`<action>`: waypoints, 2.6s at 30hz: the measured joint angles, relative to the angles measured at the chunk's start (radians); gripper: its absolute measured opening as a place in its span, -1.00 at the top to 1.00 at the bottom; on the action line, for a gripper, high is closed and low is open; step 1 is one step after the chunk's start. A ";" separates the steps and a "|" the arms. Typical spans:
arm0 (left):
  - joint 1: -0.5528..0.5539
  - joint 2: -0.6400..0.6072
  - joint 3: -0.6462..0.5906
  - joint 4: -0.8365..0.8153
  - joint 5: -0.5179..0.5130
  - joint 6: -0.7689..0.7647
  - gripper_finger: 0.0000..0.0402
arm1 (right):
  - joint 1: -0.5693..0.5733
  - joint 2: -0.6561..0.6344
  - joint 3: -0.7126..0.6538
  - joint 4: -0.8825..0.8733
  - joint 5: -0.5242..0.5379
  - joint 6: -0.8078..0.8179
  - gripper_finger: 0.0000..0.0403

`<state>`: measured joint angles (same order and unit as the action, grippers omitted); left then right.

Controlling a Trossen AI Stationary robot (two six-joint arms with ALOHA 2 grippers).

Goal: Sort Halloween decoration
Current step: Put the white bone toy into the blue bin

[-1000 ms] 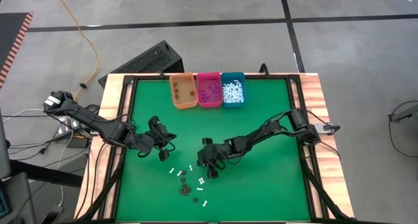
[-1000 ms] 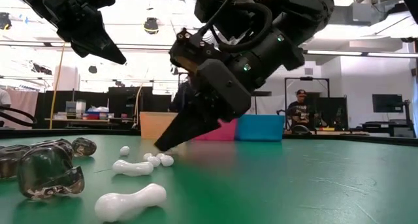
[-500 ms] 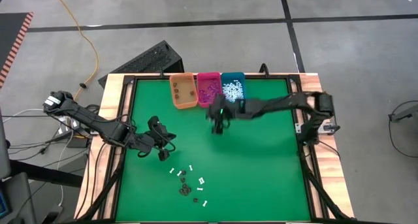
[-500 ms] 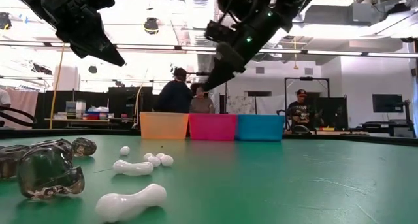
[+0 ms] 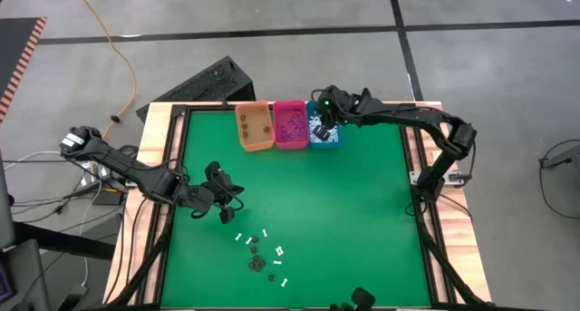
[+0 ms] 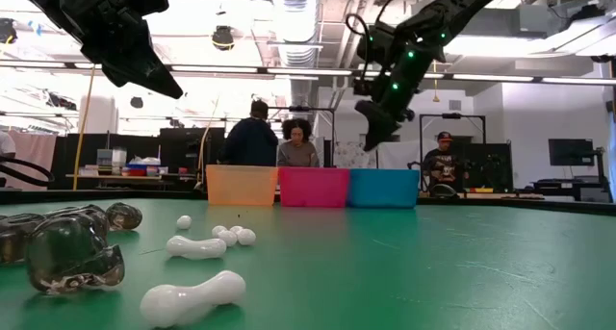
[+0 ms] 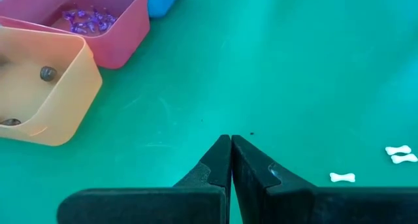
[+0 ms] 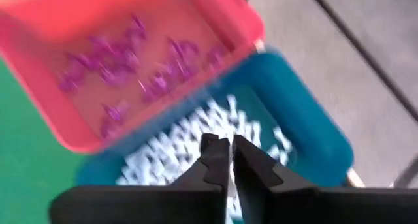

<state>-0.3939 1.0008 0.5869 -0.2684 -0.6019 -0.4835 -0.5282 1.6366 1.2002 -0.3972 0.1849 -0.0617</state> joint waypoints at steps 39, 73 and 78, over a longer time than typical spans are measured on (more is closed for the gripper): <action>-0.411 -0.222 0.000 0.014 -0.412 0.077 1.00 | 0.875 0.517 0.177 0.619 0.210 0.277 0.15; -0.411 -0.215 0.000 -0.036 -0.407 0.019 1.00 | 0.902 0.535 0.223 0.466 0.282 0.396 0.16; -0.410 -0.215 0.000 -0.038 -0.407 0.016 1.00 | 0.959 0.459 0.227 0.411 0.228 0.405 0.16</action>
<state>-0.8043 0.7856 0.5869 -0.3064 -1.0092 -0.4671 0.4312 2.0953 1.4269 0.0137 0.4132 0.3432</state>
